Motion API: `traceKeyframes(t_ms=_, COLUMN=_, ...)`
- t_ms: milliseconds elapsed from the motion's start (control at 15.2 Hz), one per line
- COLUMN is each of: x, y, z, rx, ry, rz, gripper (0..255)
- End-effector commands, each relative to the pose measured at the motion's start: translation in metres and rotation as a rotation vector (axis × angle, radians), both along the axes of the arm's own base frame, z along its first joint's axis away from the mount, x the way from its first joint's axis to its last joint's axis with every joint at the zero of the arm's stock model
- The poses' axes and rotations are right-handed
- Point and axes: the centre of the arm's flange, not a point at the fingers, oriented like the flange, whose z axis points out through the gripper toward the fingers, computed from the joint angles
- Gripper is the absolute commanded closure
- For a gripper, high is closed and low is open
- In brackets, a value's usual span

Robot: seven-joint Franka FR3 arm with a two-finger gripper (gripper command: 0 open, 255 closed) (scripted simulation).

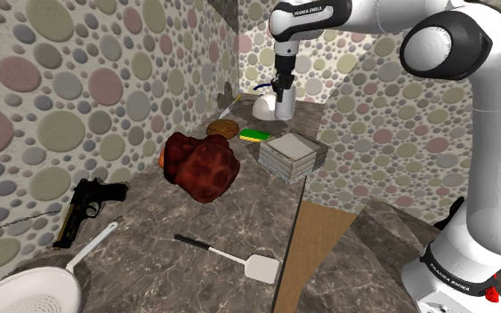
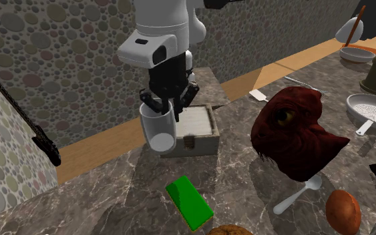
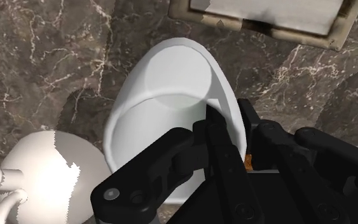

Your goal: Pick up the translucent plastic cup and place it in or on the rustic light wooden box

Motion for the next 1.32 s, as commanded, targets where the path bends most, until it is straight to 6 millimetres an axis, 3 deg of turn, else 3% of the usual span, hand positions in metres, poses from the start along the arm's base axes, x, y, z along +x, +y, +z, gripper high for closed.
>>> traceKeyframes(t_ms=0, x=-0.001, y=-0.001, z=0.011, rx=0.000, ry=0.000, rz=0.000, gripper=255)
traceKeyframes(t_ms=462, x=-0.001, y=-0.001, z=0.045, rx=0.000, ry=0.000, rz=0.000, gripper=255)
traceKeyframes(t_ms=1254, x=-0.124, y=0.092, z=0.081, rx=0.000, ry=0.000, rz=0.000, gripper=255)
